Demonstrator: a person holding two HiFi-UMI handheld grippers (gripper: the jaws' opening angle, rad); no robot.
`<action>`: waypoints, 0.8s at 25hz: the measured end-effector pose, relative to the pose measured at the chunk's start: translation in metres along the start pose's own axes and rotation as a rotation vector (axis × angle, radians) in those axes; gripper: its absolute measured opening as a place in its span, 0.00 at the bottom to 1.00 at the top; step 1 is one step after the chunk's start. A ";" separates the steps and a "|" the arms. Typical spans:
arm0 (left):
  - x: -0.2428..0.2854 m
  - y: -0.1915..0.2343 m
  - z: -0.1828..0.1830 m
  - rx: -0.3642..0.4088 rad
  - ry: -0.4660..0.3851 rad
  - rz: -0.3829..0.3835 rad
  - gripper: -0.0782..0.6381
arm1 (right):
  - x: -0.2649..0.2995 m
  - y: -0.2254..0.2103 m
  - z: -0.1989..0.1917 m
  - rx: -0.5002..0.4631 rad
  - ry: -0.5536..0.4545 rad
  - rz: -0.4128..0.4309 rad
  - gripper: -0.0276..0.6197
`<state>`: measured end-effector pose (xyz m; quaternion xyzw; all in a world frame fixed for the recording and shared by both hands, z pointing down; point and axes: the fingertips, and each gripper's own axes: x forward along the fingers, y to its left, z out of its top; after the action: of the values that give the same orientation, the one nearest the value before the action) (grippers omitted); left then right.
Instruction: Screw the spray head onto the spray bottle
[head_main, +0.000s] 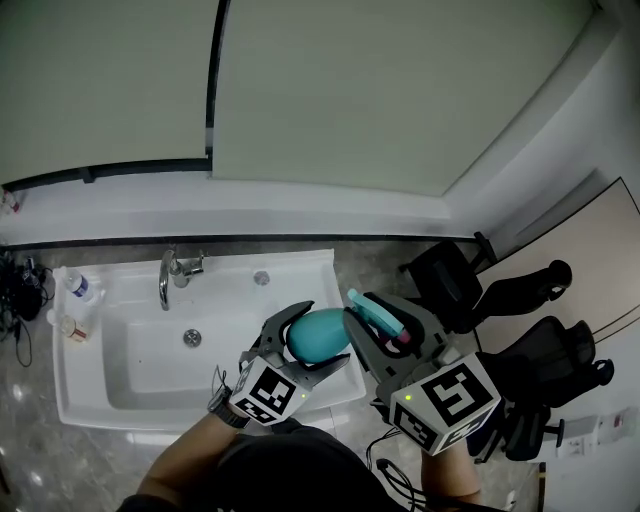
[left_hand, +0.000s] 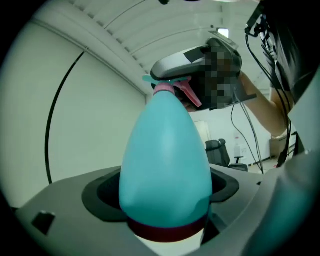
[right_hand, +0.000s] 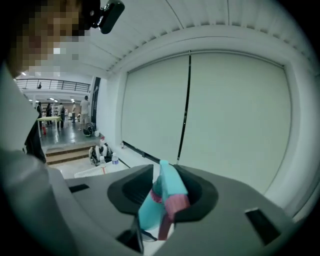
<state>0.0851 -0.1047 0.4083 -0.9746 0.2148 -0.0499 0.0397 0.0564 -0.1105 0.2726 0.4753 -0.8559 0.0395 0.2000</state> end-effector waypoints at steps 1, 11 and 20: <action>-0.001 -0.004 0.001 -0.033 -0.019 -0.031 0.73 | 0.001 0.003 0.000 -0.014 0.004 0.023 0.21; -0.009 -0.014 0.011 -0.217 -0.152 -0.219 0.73 | 0.000 0.014 0.014 0.033 -0.006 0.166 0.28; -0.022 -0.015 0.019 -0.302 -0.191 -0.373 0.73 | -0.067 -0.016 0.061 0.096 -0.307 0.318 0.28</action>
<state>0.0736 -0.0810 0.3893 -0.9925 0.0315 0.0684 -0.0962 0.0828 -0.0811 0.1894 0.3436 -0.9376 0.0385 0.0358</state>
